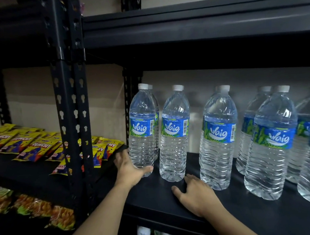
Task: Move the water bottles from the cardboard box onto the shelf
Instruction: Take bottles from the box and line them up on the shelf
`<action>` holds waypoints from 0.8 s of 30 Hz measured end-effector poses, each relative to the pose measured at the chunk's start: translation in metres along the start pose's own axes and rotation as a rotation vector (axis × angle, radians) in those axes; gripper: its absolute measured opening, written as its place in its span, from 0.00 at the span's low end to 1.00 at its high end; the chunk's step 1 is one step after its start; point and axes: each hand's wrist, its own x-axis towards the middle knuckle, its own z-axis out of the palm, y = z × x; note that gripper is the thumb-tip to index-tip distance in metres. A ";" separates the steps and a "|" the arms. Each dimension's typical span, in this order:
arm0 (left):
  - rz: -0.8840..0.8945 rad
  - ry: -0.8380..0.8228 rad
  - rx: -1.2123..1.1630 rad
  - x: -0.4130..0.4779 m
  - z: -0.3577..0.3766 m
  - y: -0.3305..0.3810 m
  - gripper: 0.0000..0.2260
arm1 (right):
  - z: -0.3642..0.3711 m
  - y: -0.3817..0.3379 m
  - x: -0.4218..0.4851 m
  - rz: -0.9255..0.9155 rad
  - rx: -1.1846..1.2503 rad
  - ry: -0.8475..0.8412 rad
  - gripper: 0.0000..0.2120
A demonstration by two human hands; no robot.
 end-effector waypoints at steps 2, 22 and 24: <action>-0.017 0.004 -0.001 0.001 0.000 0.000 0.45 | 0.000 0.000 0.000 0.000 0.002 0.008 0.32; -0.020 0.013 -0.070 -0.002 0.001 0.003 0.35 | 0.002 0.000 0.000 -0.002 -0.001 0.030 0.29; -0.017 0.029 -0.060 -0.003 0.001 0.004 0.35 | 0.001 0.000 0.000 -0.004 -0.010 0.037 0.29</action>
